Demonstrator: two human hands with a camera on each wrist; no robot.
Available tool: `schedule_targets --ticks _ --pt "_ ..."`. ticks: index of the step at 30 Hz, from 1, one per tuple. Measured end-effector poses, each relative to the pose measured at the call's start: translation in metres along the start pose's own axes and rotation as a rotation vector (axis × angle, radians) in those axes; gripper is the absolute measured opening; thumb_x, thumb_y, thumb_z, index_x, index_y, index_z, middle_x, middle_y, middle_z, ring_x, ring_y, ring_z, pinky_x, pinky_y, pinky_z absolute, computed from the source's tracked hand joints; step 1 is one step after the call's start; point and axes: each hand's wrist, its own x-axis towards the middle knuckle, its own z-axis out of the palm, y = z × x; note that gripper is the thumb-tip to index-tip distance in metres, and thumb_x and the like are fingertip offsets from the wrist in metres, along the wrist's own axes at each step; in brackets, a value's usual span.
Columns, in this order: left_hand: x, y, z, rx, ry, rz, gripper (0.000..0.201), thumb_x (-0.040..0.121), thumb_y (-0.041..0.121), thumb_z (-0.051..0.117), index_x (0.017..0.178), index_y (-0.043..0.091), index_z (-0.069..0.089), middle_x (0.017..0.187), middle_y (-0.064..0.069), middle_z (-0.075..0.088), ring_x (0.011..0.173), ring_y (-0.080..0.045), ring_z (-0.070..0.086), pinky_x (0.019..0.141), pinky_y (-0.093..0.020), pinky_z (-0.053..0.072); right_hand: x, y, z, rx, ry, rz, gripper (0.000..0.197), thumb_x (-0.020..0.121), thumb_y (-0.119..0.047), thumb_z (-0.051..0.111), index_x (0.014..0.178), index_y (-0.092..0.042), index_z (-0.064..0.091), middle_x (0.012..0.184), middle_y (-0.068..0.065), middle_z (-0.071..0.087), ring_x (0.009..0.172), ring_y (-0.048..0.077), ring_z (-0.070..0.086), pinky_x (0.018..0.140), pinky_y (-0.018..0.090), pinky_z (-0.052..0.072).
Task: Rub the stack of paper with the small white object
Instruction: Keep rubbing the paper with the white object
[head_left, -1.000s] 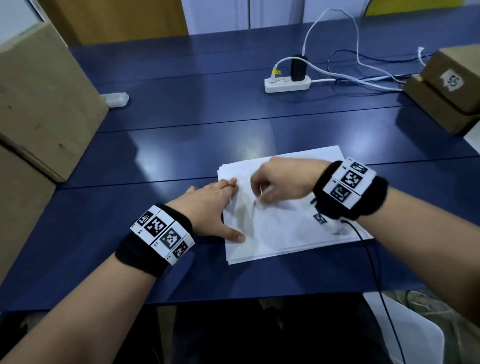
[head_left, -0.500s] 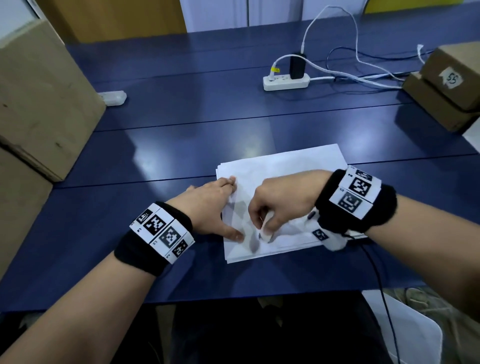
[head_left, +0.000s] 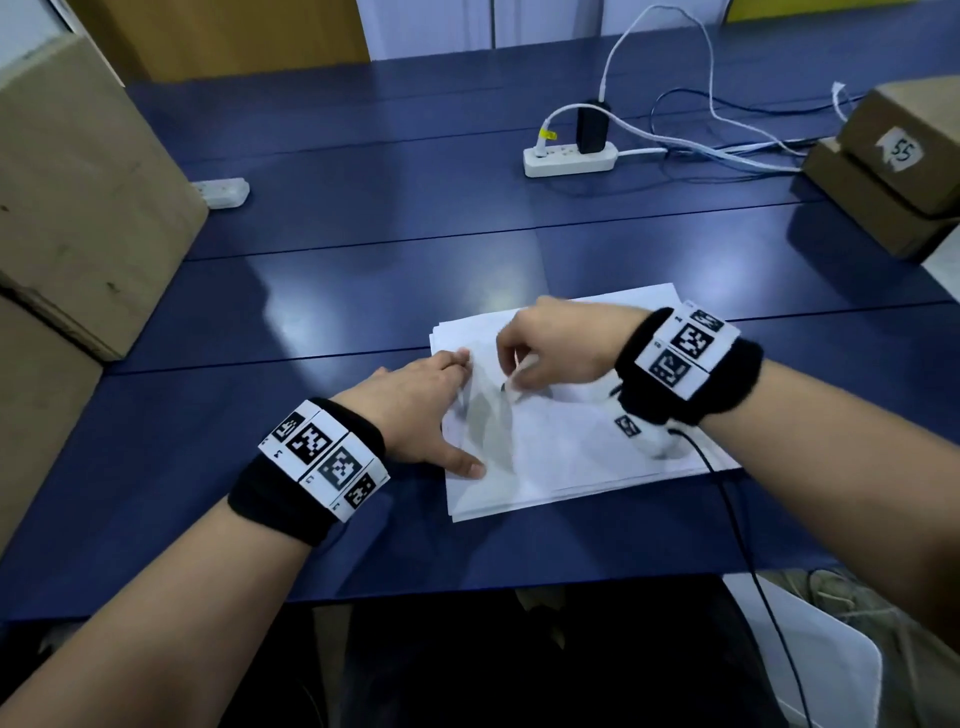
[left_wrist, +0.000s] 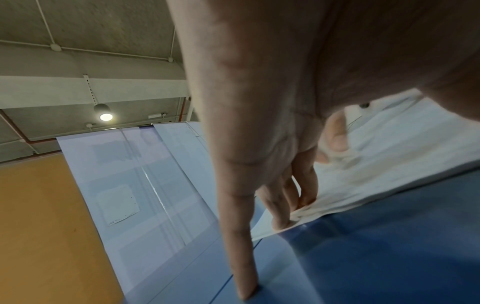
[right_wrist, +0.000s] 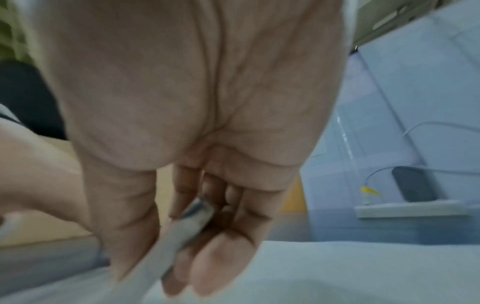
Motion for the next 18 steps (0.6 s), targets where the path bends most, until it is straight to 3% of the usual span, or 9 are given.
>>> schedule_targets --ticks 3,7,10,13,17,18 --pt "-0.001 0.000 0.000 0.003 0.004 -0.004 0.128 0.062 0.078 0.070 0.157 0.015 0.013 0.163 0.011 0.005 0.147 -0.013 0.020 0.113 -0.054 0.030 -0.004 0.003 0.001 0.016 0.024 -0.017 0.017 0.083 -0.036 0.073 0.093 -0.022 0.069 0.075 -0.011 0.062 0.077 0.014 0.056 0.066 0.027 0.044" --pt "-0.001 0.002 0.000 0.009 -0.004 -0.005 0.126 0.062 0.078 0.070 0.157 0.016 0.013 0.163 0.010 0.006 0.147 -0.012 0.019 0.113 -0.051 0.030 -0.022 -0.016 0.010 0.009 -0.255 -0.147 0.019 0.082 -0.033 0.076 0.096 -0.022 0.071 0.081 -0.007 0.067 0.075 0.012 0.060 0.069 0.025 0.048" --pt "-0.001 0.002 -0.001 0.013 0.000 0.002 0.128 0.062 0.078 0.070 0.157 0.015 0.013 0.163 0.009 0.007 0.147 -0.013 0.020 0.112 -0.051 0.032 -0.007 -0.006 0.003 0.012 -0.102 -0.061 0.016 0.081 -0.035 0.075 0.091 -0.023 0.071 0.076 -0.011 0.066 0.079 0.016 0.063 0.072 0.031 0.052" --pt "-0.002 0.002 -0.002 0.020 -0.004 -0.003 0.129 0.062 0.078 0.069 0.157 0.014 0.009 0.163 0.009 0.006 0.147 -0.014 0.019 0.113 -0.052 0.031 0.000 0.002 0.000 -0.004 0.024 -0.001 0.015 0.083 -0.035 0.073 0.090 -0.021 0.070 0.069 -0.015 0.060 0.077 0.016 0.058 0.067 0.029 0.046" --pt "-0.002 0.002 -0.001 0.018 -0.001 -0.005 0.127 0.062 0.078 0.070 0.157 0.015 0.013 0.164 0.010 0.004 0.148 -0.013 0.018 0.113 -0.050 0.032 -0.018 -0.017 0.012 0.029 -0.297 -0.149 0.016 0.080 -0.033 0.077 0.091 -0.024 0.072 0.077 -0.010 0.070 0.076 0.014 0.066 0.070 0.027 0.053" --pt "-0.002 0.002 -0.001 0.018 -0.001 -0.005 0.127 0.061 0.079 0.070 0.156 0.016 0.014 0.164 0.010 0.004 0.148 -0.013 0.018 0.112 -0.050 0.032 -0.020 -0.018 0.014 0.038 -0.322 -0.159 0.016 0.080 -0.032 0.078 0.092 -0.024 0.072 0.079 -0.011 0.070 0.077 0.013 0.066 0.071 0.026 0.053"
